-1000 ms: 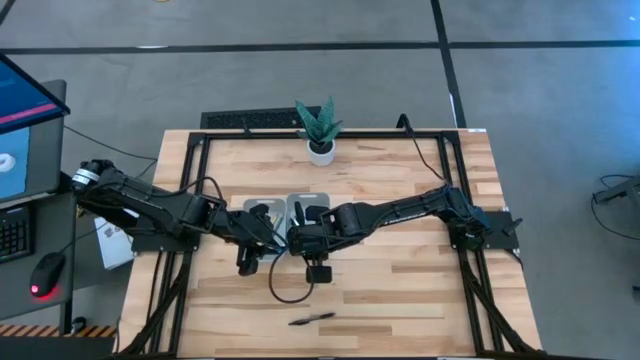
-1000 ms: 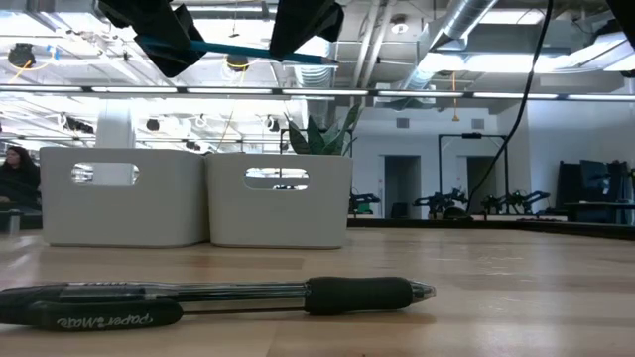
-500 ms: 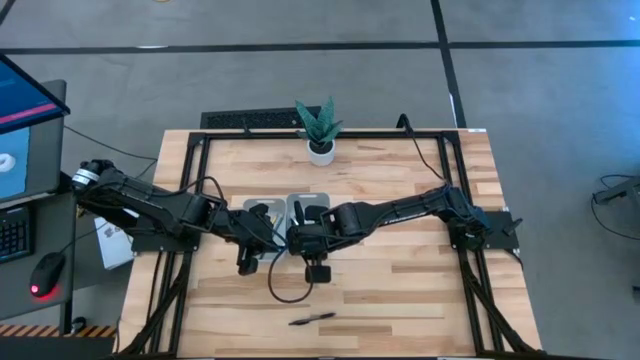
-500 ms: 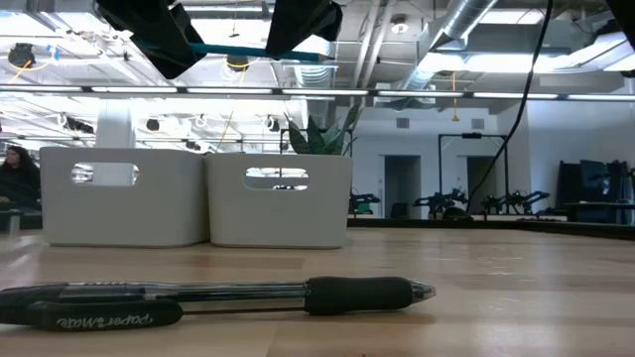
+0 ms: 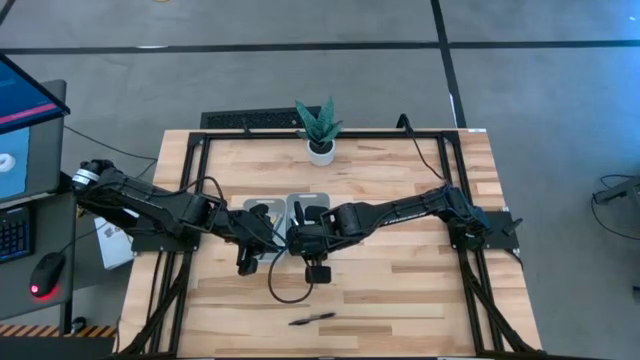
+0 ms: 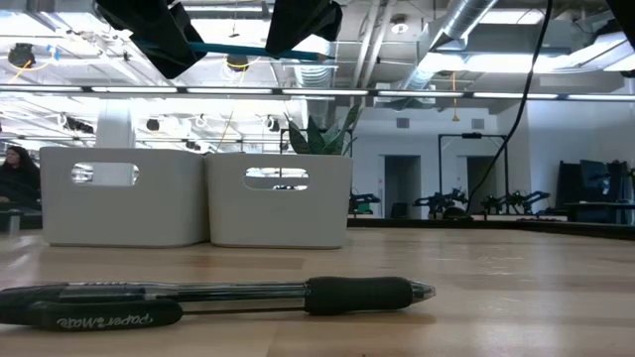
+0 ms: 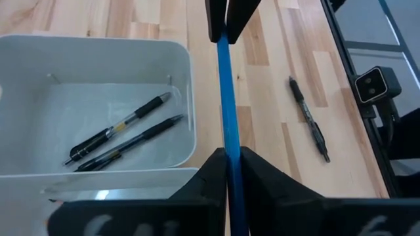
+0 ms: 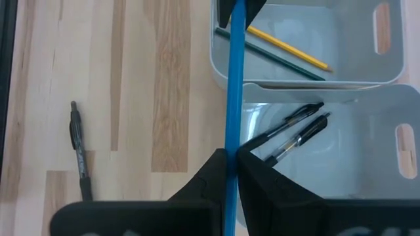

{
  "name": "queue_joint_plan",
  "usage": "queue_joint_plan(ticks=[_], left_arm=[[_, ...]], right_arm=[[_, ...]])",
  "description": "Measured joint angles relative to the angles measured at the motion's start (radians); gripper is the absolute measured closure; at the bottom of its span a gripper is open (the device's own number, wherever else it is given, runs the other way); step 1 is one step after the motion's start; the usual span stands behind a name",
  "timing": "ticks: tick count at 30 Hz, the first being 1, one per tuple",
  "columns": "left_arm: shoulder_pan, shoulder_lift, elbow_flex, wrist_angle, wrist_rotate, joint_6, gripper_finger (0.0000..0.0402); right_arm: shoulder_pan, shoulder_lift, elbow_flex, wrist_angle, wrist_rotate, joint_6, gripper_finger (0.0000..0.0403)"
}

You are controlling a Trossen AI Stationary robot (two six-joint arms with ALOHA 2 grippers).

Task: Sort pens & pencils
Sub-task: Put the blue pencil into the left gray bin

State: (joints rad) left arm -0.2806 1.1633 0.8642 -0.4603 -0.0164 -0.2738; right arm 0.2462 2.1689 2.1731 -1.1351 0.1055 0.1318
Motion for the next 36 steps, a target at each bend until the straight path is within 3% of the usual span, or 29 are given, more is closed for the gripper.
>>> queue_joint_plan(ticks=[30, 36], left_arm=[[0.000, 0.000, 0.000, -0.001, -0.016, 0.017, 0.0394], [0.000, 0.000, 0.000, -0.001, -0.017, 0.018, 0.0394]], right_arm=[[0.000, 0.000, 0.000, -0.002, 0.001, -0.001, 0.0351], [0.000, 0.000, 0.000, -0.002, 0.000, -0.001, 0.0324]])
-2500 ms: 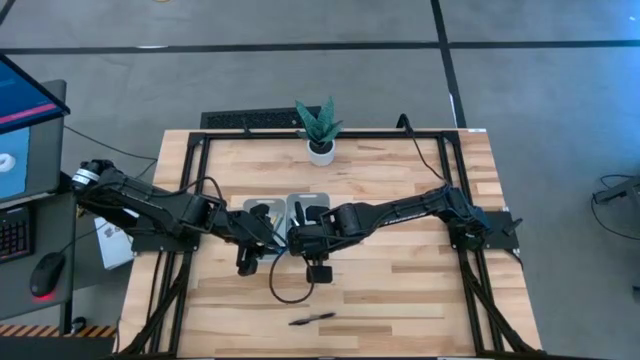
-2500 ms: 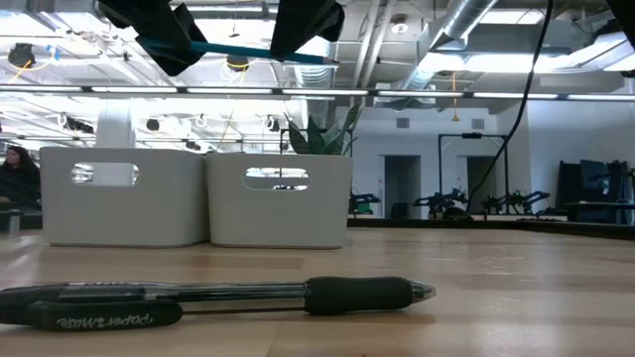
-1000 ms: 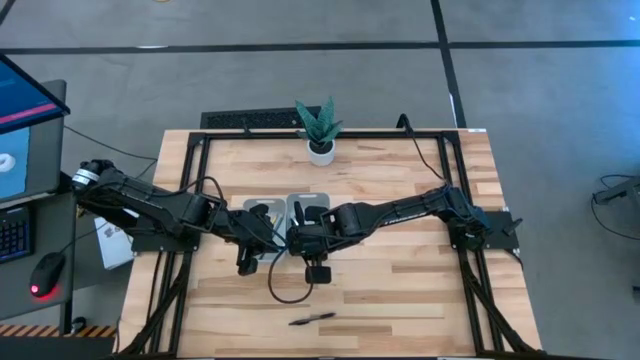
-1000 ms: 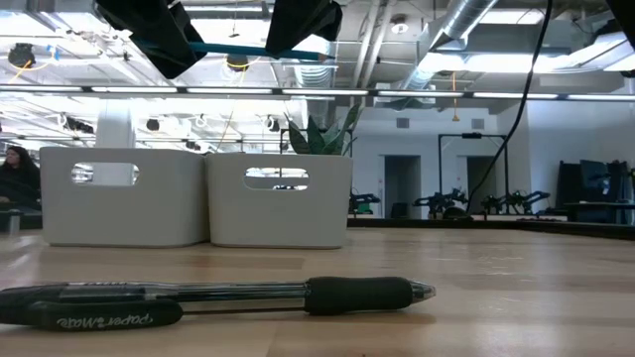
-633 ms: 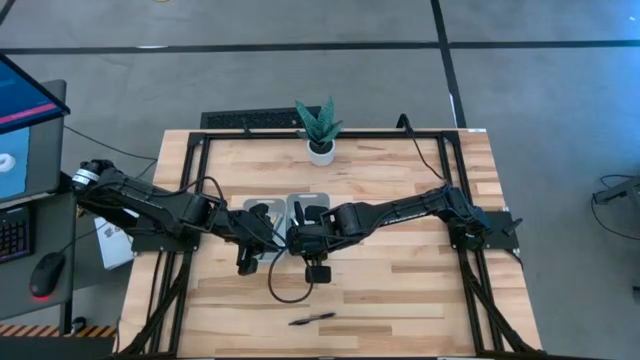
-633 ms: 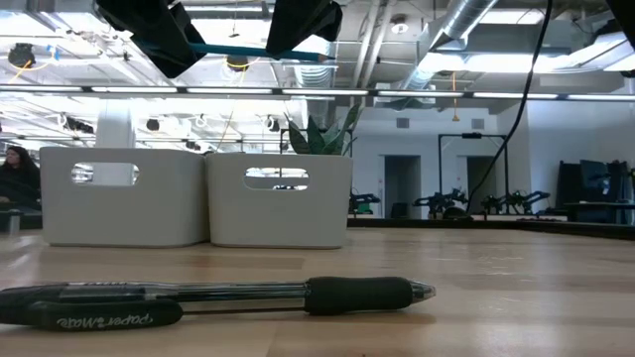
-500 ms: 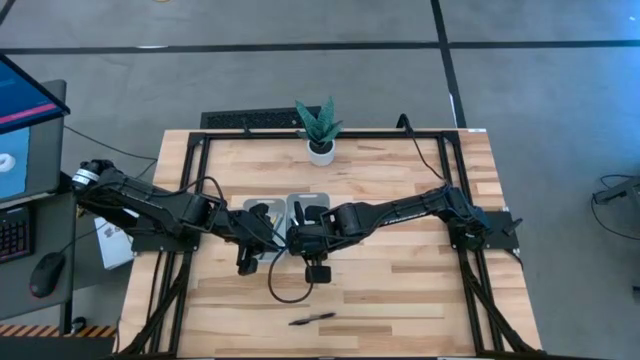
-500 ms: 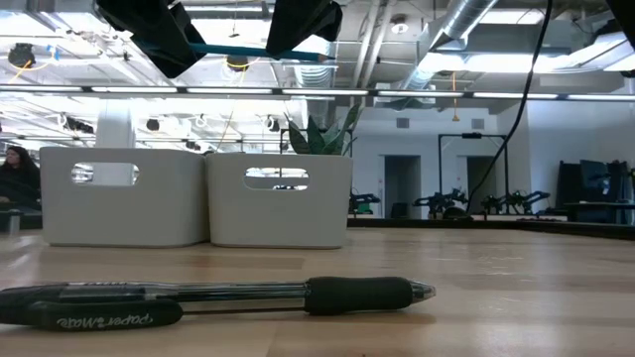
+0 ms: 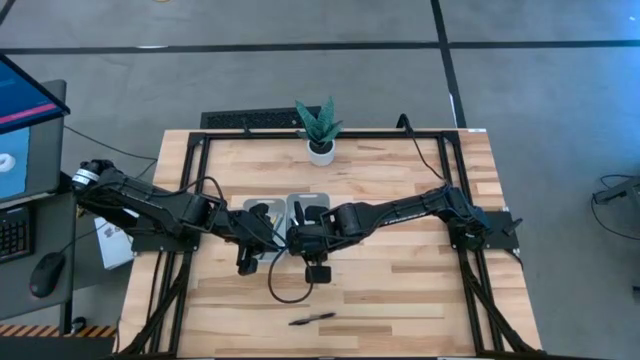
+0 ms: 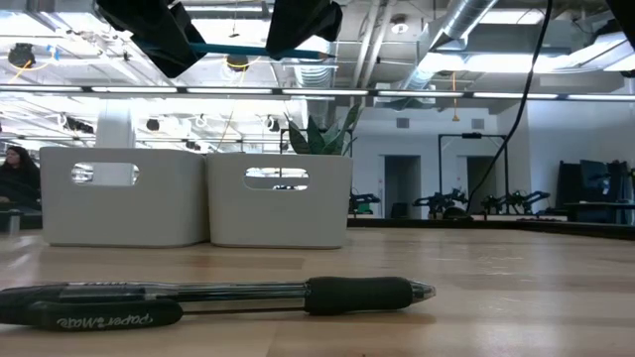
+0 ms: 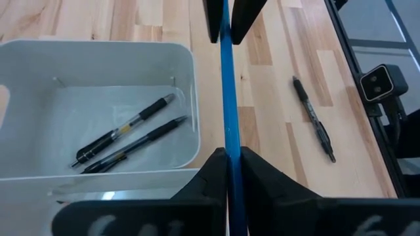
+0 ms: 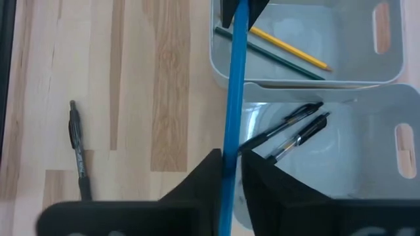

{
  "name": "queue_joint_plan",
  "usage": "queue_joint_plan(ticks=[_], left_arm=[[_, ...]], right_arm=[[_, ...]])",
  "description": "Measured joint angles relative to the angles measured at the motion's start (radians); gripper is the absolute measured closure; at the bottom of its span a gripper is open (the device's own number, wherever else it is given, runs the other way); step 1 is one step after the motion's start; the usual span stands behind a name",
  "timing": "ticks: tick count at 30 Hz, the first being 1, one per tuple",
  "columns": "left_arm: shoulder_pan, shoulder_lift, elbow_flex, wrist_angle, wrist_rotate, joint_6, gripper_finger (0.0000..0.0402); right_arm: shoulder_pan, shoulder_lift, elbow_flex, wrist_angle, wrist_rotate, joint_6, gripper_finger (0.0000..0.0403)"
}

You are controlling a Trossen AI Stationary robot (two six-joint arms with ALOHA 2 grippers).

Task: Sort pens & pencils
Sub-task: Put the blue pencil into the left gray bin

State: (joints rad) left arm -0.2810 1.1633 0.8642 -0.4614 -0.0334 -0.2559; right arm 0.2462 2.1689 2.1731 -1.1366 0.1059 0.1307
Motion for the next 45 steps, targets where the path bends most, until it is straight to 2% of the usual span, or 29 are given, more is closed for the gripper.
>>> queue_joint_plan(ticks=[9, 13, 17, 24, 30, 33, 40, 45], left_arm=[[0.000, 0.000, 0.000, -0.006, -0.006, -0.012, 0.0394], [0.000, 0.000, 0.000, -0.047, -0.036, -0.029, 0.0394], [0.000, 0.000, 0.000, -0.094, -0.081, -0.064, 0.0394], [0.001, -0.001, 0.000, -0.147, -0.159, -0.159, 0.0393], [0.001, -0.033, 0.000, -0.283, -0.321, -0.385, 0.0393], [-0.004, -0.066, 0.000, -0.326, -0.370, -0.497, 0.0393], [-0.087, -0.098, 0.000, -0.370, -0.450, -0.741, 0.0393], [-0.165, -0.092, 0.000, -0.438, -0.535, -0.912, 0.0393]], right_arm=[[0.000, 0.000, 0.000, -0.013, 0.005, 0.000, 0.0224], [-0.002, -0.002, 0.010, -0.096, 0.010, 0.002, 0.0182], [-0.008, -0.016, 0.044, -0.158, 0.063, 0.032, 0.0158], [-0.018, -0.134, 0.057, -0.161, 0.212, 0.028, 0.0154], [-0.038, -0.229, 0.020, -0.178, 0.269, 0.052, 0.0154], [-0.050, -0.256, -0.008, -0.204, 0.274, 0.053, 0.0154], [-0.070, -0.309, -0.127, -0.255, 0.373, 0.053, 0.0154], [-0.087, -0.370, -0.253, -0.202, 0.386, 0.056, 0.0154]])
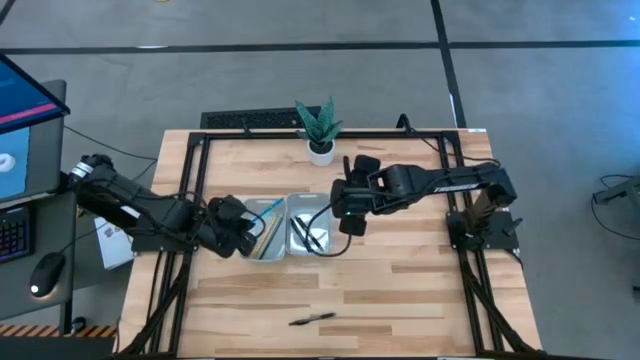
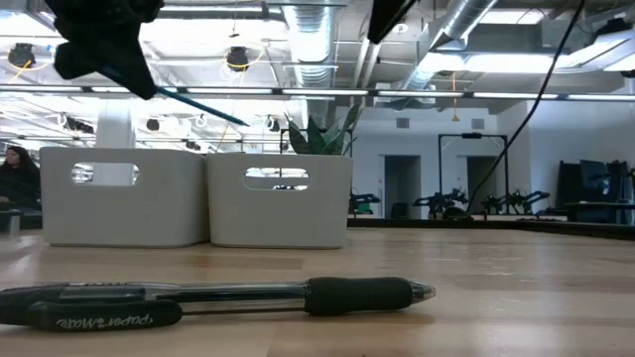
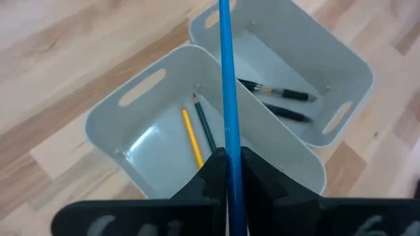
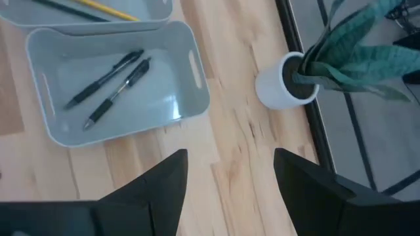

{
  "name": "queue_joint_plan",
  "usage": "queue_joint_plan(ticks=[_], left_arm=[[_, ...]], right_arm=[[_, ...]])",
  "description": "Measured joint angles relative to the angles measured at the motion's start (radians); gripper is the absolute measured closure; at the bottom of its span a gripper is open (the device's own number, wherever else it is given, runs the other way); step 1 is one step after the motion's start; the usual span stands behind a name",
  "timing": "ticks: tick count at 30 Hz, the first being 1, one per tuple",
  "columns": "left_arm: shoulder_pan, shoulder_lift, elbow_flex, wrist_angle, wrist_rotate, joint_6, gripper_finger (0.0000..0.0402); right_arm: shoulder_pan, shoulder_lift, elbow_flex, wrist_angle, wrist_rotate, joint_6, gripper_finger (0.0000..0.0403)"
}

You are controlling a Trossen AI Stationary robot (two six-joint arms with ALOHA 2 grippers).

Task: Sort pens & pencils
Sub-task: Put the blue pencil into the left gray bin

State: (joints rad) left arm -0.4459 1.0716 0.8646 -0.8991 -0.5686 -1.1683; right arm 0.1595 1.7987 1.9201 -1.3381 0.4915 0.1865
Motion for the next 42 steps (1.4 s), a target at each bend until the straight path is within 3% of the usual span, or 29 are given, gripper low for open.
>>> queue_joint_plan(ticks=[7, 13, 17, 30, 42], left_arm=[[-0.064, 0.000, 0.000, -0.038, -0.096, -0.150, 0.0393], [-0.064, 0.016, -0.014, -0.043, -0.102, -0.192, 0.0393], [-0.072, 0.028, -0.060, -0.010, -0.087, -0.240, 0.0393], [-0.068, 0.094, -0.130, 0.131, 0.008, -0.268, 0.0393], [0.019, 0.225, -0.130, 0.185, 0.121, -0.241, 0.0392]], right_arm=[[-0.035, -0.176, -0.305, 0.282, -0.008, -0.012, 0.0154], [-0.058, -0.366, -0.581, 0.582, -0.025, -0.001, 0.0154], [-0.068, -0.452, -0.685, 0.680, -0.023, 0.030, 0.0154], [-0.128, -0.470, -0.714, 0.698, -0.019, 0.049, 0.0154], [-0.133, -0.437, -0.716, 0.717, -0.023, 0.023, 0.0154]])
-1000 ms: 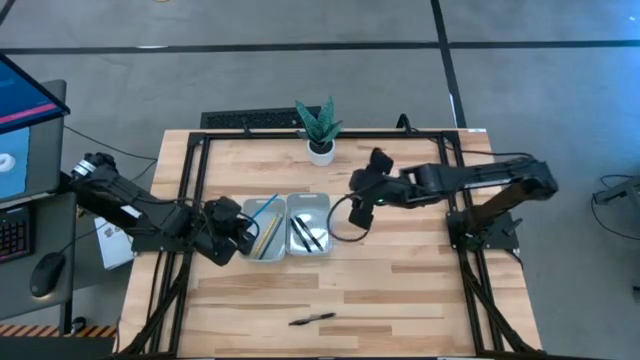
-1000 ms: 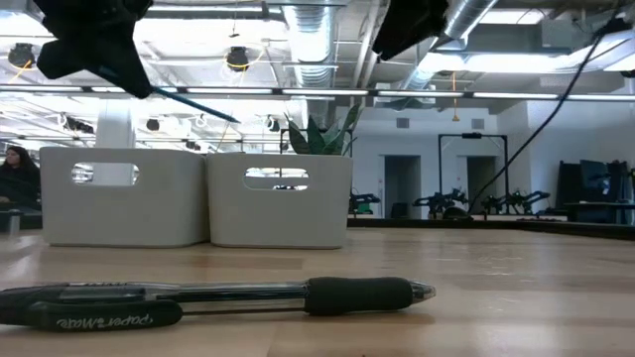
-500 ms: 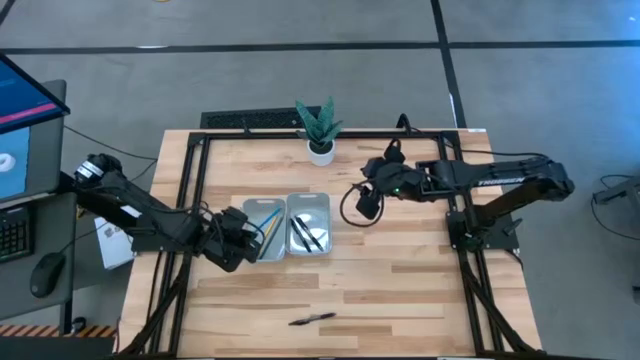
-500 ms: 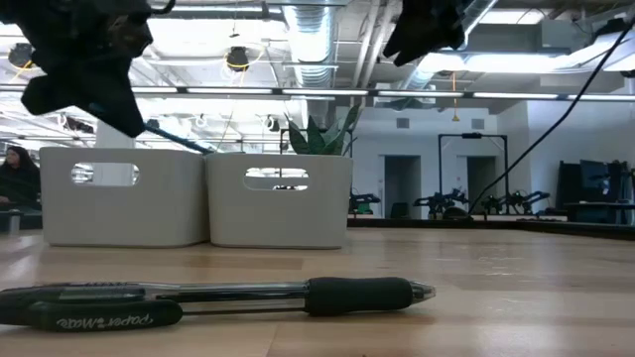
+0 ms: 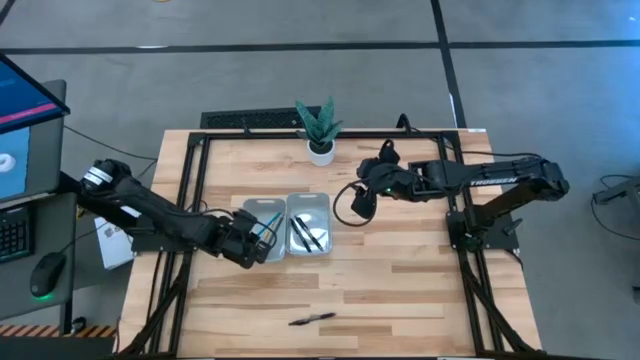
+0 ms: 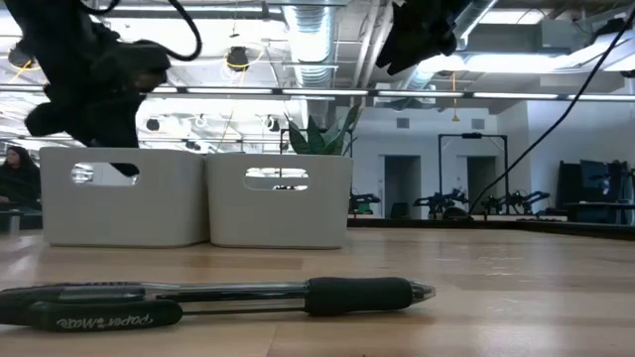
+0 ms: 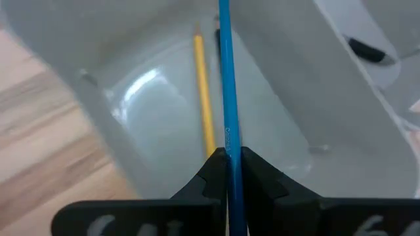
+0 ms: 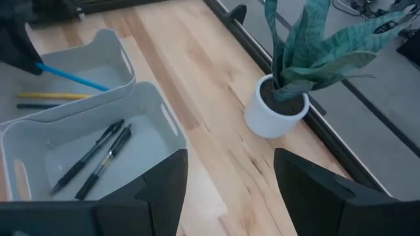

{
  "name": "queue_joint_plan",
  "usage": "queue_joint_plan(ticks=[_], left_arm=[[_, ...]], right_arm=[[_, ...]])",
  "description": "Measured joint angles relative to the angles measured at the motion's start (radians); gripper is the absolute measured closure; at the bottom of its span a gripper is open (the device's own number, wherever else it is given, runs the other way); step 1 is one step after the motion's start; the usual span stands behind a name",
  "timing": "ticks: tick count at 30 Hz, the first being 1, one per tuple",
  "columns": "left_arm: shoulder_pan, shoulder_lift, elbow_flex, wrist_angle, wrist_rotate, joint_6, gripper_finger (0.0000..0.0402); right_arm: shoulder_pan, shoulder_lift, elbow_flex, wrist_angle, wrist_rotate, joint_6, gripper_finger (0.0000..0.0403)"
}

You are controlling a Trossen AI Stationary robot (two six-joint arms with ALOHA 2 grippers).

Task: Sort pens & pencils
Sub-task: Put the blue pencil into the left gray bin, then put the black pen into the right gray bin

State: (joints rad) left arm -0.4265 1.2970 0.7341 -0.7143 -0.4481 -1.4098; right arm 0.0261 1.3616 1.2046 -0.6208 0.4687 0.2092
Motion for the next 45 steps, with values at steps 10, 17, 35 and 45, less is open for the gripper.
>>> queue_joint_plan(ticks=[10, 17, 35, 45], left_arm=[[0.039, 0.032, 0.000, 0.059, 0.046, 0.017, 0.0356], [0.041, 0.031, 0.000, 0.066, 0.059, 0.020, 0.0348], [0.040, -0.165, 0.087, 0.235, -0.101, 0.419, 0.0347], [0.040, -0.199, 0.091, 0.660, -0.102, 0.966, 0.0347]], right_arm=[[0.000, 0.000, 0.001, -0.006, 0.000, 0.000, 0.0154], [0.000, 0.000, 0.001, -0.007, 0.000, -0.008, 0.0154], [0.000, 0.000, 0.001, -0.003, 0.000, -0.008, 0.0154], [0.006, 0.000, 0.001, 0.001, -0.039, -0.009, 0.0154]])
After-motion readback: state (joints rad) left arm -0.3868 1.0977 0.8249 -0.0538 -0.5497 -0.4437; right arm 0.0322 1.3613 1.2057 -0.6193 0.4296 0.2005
